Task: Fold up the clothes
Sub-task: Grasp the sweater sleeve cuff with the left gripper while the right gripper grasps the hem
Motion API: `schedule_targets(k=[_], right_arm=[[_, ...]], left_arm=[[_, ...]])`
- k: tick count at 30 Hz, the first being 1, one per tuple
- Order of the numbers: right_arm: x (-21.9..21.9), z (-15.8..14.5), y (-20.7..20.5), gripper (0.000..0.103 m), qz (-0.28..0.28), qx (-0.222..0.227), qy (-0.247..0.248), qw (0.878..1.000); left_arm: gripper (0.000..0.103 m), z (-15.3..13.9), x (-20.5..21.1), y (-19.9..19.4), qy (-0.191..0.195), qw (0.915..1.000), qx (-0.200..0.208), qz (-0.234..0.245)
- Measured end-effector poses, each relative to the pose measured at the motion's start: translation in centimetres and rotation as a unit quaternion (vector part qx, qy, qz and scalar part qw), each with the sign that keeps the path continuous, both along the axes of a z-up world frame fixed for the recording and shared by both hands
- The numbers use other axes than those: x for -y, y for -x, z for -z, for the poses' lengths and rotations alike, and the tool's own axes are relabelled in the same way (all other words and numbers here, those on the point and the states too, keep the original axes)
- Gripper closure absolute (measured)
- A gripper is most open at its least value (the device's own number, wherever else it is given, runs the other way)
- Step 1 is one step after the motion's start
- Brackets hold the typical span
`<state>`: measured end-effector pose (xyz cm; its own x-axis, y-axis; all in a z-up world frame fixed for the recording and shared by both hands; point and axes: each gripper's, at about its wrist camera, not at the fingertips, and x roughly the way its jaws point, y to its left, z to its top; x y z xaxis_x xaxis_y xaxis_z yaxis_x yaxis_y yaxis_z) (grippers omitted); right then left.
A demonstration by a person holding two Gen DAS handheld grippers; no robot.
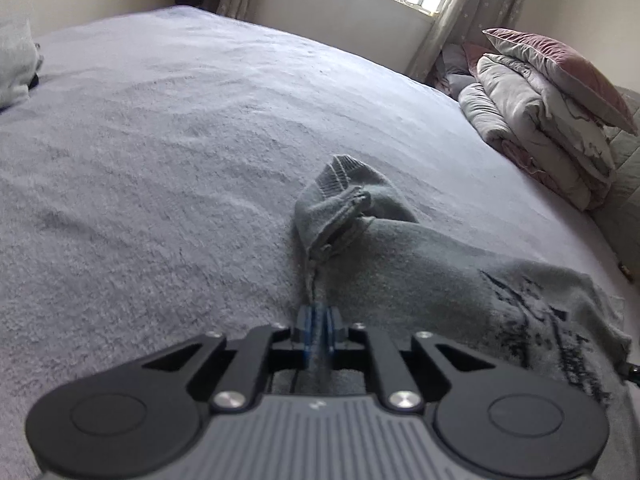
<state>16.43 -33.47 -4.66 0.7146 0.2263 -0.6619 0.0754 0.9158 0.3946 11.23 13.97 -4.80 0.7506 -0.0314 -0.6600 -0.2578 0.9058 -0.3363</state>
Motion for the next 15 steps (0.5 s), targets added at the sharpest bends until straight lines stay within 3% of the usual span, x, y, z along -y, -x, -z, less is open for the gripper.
schedule_targets(k=[1,7,8,10,14,15], right_arm=[[0.7,-0.1,0.3,0.076,0.001,-0.004,-0.024,1.000],[2.5,0.1,2.4,0.076,-0.008,-0.044,-0.083,0.996],[2.4,-0.1,2.8,0.079,-0.015,-0.048,-0.077,0.996],[2.1,-0.4,3.5,0.098,-0.019,-0.058,-0.041,0.997],[0.7,-1.3,4.4,0.094,-0.004,-0.042,0.002,0.999],[0.2,-1.8,4.8,0.094,-0.002,-0.033,0.012,0.999]], left_arm=[[0.084,-0.1,-0.1,0.2,0.007,1.0000,-0.001,0.004],[0.083,0.1,-0.3,2.0,0.021,0.9994,-0.008,0.025],[0.084,0.1,-0.4,2.3,0.023,0.9993,-0.008,0.027],[0.098,0.1,-0.5,2.8,0.016,0.9995,-0.013,0.023],[0.095,-0.1,-0.8,3.3,0.020,0.9996,-0.017,0.012],[0.087,-0.2,-0.8,3.2,0.025,0.9995,-0.014,0.011]])
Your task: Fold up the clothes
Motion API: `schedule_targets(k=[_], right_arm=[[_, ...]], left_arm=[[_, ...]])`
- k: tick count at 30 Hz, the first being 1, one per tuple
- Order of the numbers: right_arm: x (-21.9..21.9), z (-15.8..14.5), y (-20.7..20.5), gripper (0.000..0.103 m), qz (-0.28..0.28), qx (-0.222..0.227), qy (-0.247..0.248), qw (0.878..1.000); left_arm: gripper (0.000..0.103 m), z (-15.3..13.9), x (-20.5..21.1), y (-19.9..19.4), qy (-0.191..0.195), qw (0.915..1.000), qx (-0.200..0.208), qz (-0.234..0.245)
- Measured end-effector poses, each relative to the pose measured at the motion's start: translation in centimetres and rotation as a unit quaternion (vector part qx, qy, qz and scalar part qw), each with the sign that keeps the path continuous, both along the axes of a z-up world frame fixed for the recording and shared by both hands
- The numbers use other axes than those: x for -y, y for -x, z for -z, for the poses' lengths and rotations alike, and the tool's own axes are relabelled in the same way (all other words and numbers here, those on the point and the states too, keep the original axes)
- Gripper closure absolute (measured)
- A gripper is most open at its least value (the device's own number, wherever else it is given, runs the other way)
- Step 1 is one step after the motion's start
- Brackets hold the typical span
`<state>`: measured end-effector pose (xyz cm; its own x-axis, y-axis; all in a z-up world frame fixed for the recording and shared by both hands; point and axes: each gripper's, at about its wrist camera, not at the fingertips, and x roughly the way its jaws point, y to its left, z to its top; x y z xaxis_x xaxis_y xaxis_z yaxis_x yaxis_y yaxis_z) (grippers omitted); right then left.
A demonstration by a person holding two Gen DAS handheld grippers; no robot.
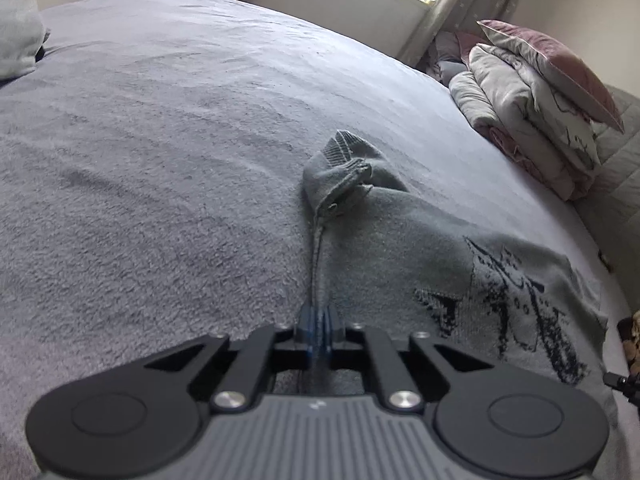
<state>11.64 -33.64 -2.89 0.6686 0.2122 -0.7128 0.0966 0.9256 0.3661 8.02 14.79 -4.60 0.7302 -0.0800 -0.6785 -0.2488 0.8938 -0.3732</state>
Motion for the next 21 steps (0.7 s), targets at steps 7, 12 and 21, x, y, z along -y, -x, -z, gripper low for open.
schedule_targets(k=[7,12,21], right_arm=[[-3.9,-1.5,-0.2,0.067,-0.048,0.014,0.033,0.998],[-6.7,-1.4,-0.3,0.067,-0.064,0.009,0.028,0.997],[-11.6,-1.3,-1.5,0.067,-0.110,0.031,0.054,0.992]], left_arm=[[0.037,-0.3,0.3,-1.9,-0.011,0.9997,0.020,-0.006],[0.029,-0.4,-0.3,-4.3,0.008,0.9991,0.027,-0.031],[0.018,-0.5,-2.7,-9.1,0.044,0.9971,0.029,-0.055]])
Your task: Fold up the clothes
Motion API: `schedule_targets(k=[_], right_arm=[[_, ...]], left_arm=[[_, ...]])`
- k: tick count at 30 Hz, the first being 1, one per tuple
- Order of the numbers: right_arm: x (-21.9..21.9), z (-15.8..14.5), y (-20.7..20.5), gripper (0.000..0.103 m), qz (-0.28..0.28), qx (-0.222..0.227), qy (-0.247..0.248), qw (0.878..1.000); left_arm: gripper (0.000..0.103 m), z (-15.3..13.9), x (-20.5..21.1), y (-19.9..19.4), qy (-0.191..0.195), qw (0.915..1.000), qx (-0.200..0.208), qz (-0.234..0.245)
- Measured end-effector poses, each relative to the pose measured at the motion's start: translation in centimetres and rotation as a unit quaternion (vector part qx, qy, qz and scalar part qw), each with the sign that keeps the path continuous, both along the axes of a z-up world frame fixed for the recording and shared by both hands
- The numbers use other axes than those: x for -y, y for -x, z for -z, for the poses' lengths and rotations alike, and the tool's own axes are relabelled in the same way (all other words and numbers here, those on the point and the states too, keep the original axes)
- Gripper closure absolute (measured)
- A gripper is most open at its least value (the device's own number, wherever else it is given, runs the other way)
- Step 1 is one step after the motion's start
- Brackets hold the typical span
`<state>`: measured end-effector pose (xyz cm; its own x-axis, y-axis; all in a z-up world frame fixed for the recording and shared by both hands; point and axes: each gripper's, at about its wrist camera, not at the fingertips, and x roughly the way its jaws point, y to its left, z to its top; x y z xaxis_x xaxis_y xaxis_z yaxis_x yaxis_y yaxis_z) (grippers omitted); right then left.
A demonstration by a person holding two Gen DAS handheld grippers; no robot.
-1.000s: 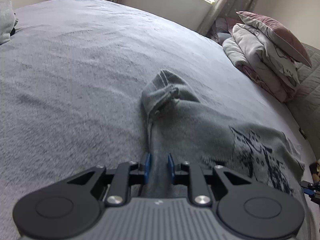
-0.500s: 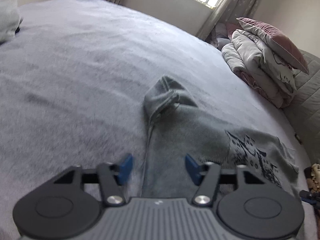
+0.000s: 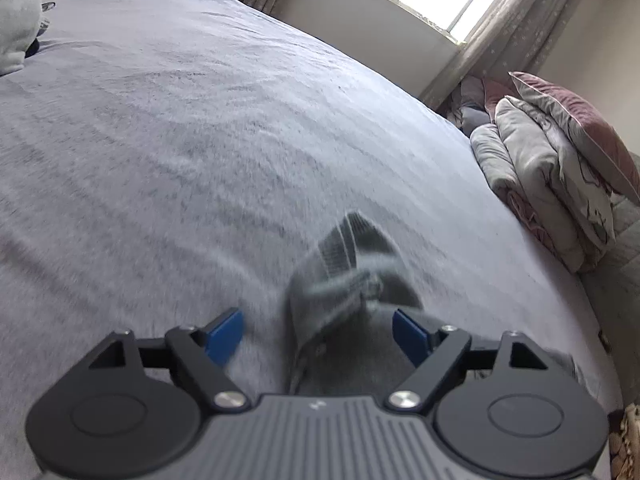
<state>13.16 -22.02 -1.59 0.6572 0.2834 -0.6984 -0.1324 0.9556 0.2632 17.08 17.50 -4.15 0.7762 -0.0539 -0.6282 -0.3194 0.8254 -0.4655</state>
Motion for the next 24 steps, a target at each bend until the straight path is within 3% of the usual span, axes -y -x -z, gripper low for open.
schedule_targets(k=[10,13,14,15,16,17,21,24], right_arm=[[-3.6,0.9,-1.1,0.065,-0.079,0.013,0.037,0.996],[-3.6,1.0,-1.1,0.065,-0.080,0.010,0.036,0.996],[-3.6,0.9,-1.1,0.065,-0.079,0.009,0.034,0.996],[-3.5,0.9,-1.0,0.065,-0.077,0.009,0.031,0.996],[-3.4,0.9,-1.0,0.065,-0.075,0.008,0.029,0.997],[-3.3,0.8,-0.9,0.065,-0.073,0.008,0.027,0.997],[-2.9,0.4,-0.5,0.064,-0.066,0.009,0.017,0.998],[-2.5,0.0,-0.2,0.065,-0.062,0.012,0.009,0.998]], left_arm=[[0.019,-0.5,-0.6,-5.3,-0.035,0.9981,0.000,0.051],[0.026,-0.3,-0.2,-6.9,-0.022,0.9963,-0.014,0.082],[0.037,-0.2,0.0,-7.2,-0.022,0.9960,-0.017,0.084],[0.067,-0.2,0.2,-7.4,-0.024,0.9958,-0.020,0.086],[0.086,-0.2,0.3,-7.5,-0.025,0.9958,-0.025,0.084],[0.095,-0.3,0.4,-7.4,-0.022,0.9959,-0.025,0.084],[0.095,-2.4,1.3,-4.9,-0.021,0.9948,0.037,0.092],[0.095,-4.4,2.9,-2.1,-0.009,0.9887,0.083,0.125]])
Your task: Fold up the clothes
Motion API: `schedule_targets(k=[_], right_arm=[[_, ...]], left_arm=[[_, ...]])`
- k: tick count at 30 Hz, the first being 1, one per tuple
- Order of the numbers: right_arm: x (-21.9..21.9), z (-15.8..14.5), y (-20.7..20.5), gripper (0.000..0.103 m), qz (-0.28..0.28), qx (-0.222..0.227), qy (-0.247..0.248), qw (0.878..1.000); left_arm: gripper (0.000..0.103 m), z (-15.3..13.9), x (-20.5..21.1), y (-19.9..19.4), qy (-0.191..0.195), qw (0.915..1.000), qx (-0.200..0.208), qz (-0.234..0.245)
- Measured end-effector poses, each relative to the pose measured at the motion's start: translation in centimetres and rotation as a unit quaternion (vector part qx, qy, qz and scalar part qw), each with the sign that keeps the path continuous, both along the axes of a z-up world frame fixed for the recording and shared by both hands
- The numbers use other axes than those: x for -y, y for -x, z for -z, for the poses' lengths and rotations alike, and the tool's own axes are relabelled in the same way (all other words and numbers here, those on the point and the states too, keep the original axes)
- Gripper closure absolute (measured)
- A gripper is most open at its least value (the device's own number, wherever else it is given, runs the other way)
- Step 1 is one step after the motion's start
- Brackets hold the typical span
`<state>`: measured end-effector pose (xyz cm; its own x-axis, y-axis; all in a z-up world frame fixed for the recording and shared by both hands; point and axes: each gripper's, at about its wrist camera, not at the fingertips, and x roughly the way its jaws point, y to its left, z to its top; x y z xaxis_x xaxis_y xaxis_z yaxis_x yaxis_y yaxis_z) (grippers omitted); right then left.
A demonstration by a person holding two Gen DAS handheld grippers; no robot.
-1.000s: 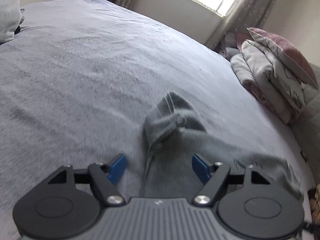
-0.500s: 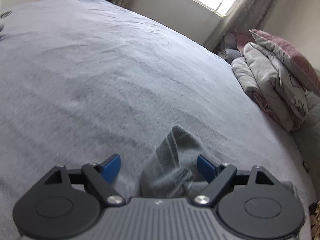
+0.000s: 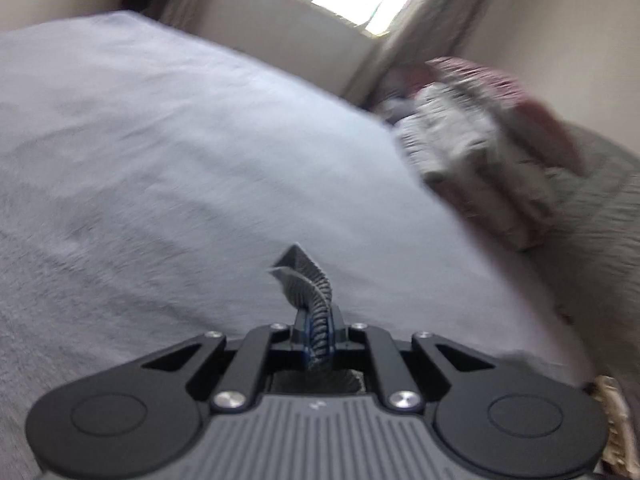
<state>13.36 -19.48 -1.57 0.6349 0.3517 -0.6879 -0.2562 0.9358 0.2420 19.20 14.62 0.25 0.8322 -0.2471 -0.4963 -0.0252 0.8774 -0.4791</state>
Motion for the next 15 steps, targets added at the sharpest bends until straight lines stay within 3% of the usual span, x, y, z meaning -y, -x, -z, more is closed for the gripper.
schedule_targets(k=[7,15], right_arm=[[1.0,-0.8,0.9,0.065,0.008,-0.006,-0.023,1.000],[1.8,-1.8,2.4,0.064,0.007,-0.006,-0.047,0.999]], left_arm=[[0.095,-2.0,4.9,6.4,-0.003,0.9956,0.019,0.092],[0.095,0.2,9.4,11.4,-0.002,0.9895,-0.013,0.144]])
